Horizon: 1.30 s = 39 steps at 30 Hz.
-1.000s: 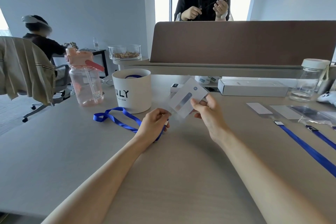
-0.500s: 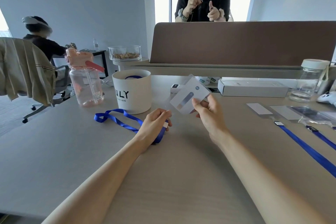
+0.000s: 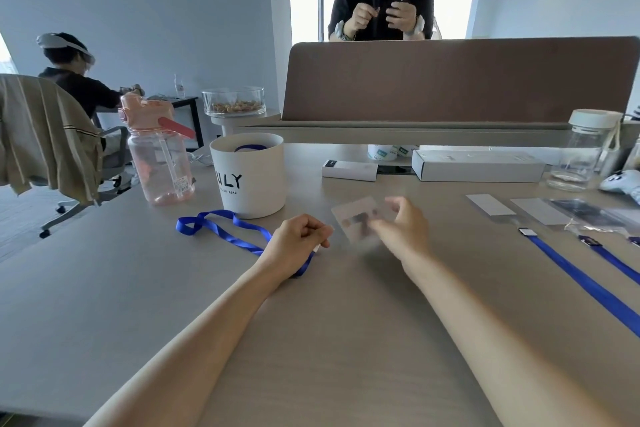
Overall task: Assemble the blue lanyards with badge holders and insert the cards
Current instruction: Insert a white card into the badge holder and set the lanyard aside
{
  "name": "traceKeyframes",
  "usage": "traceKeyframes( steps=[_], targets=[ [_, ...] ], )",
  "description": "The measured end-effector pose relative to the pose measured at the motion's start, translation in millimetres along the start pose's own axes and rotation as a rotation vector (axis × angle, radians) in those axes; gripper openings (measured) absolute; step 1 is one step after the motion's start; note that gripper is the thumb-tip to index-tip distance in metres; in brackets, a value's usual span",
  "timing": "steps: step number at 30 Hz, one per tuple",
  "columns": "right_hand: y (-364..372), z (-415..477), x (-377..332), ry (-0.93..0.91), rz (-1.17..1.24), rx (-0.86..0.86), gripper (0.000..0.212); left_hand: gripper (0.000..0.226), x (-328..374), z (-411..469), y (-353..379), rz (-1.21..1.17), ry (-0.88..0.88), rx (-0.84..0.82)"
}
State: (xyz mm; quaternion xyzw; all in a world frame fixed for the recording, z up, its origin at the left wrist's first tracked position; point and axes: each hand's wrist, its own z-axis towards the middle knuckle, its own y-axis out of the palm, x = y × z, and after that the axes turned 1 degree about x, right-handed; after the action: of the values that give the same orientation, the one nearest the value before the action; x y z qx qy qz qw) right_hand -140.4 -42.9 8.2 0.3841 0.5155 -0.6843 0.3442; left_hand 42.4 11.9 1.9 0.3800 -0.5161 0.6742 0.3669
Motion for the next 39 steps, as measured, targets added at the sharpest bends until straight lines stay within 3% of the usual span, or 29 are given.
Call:
traceKeyframes(
  steps=[2,5,7,10,39],
  targets=[
    [2,-4,-1,-0.107,-0.175,-0.015,0.035,0.024,0,1,0,-0.003,-0.013,0.015],
    [5,-10,-8,-0.284,-0.012,-0.171,0.01,0.02,-2,2,-1,-0.004,-0.008,0.026],
    [8,-16,-11,-0.363,0.007,-0.262,0.011,0.014,-3,3,-2,0.002,0.004,0.013],
    [11,-19,-12,-0.416,-0.036,-0.251,0.013,0.011,-2,2,-2,0.015,0.012,0.002],
    [14,-23,-13,-0.513,-0.03,-0.312,0.012,0.006,5,-6,-6,-0.116,0.035,0.003]
  ],
)
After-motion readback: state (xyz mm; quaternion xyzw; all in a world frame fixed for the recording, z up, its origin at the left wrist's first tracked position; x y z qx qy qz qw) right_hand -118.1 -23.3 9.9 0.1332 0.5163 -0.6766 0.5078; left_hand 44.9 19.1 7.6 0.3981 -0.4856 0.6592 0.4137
